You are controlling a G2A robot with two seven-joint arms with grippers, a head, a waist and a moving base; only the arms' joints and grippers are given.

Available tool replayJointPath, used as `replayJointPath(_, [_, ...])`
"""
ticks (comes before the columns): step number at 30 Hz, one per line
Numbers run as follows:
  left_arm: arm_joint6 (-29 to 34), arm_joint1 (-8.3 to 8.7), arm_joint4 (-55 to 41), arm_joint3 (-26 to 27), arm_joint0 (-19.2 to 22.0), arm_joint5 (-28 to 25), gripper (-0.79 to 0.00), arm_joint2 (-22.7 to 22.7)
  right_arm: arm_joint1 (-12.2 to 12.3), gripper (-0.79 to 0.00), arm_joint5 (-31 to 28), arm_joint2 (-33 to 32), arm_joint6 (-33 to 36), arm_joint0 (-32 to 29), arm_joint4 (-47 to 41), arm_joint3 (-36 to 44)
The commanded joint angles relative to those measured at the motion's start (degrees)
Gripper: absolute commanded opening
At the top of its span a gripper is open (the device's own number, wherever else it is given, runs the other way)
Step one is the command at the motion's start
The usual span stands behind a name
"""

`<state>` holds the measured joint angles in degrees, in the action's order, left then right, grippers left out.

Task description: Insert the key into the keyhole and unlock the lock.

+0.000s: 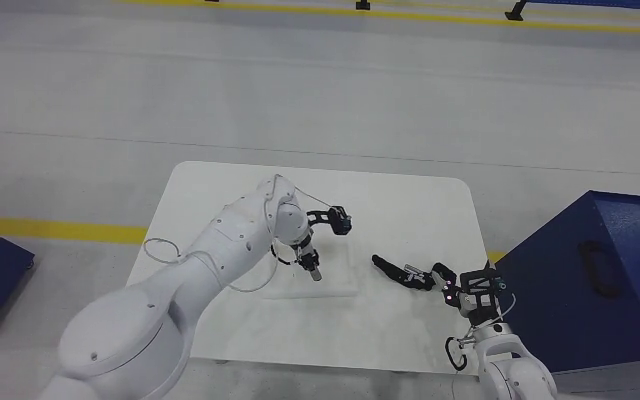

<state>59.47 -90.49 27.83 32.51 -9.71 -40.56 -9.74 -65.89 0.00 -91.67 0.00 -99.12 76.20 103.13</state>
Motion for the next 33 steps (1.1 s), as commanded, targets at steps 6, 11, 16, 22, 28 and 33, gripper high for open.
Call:
replayJointPath(6, [-0.5,-2.78,3.3,-5.4,-0.7,-2.1,-0.071,0.0,0.0,0.000,0.0,0.0,0.0,0.0,0.0,0.0])
replayJointPath(11, [-0.9,-4.52,5.9,-8.2,-0.9,-2.8,-0.179,0.0,0.0,0.000,0.0,0.0,0.0,0.0,0.0,0.0])
replayJointPath(16, [-2.7,-5.95,6.9,-10.9,-0.7,-3.5,-0.369,-0.1,0.0,0.000,0.0,0.0,0.0,0.0,0.0,0.0])
replayJointPath(22, [-3.5,-7.40,7.8,-13.1,-0.4,-4.2,-0.409,-0.2,0.0,0.000,0.0,0.0,0.0,0.0,0.0,0.0])
replayJointPath(28, [-4.1,-8.62,8.9,-14.7,-0.6,-5.4,-0.477,-0.2,0.0,0.000,0.0,0.0,0.0,0.0,0.0,0.0])
replayJointPath(33, [-4.3,-9.51,9.4,-15.8,-0.5,-5.7,-0.499,-0.3,0.0,0.000,0.0,0.0,0.0,0.0,0.0,0.0])
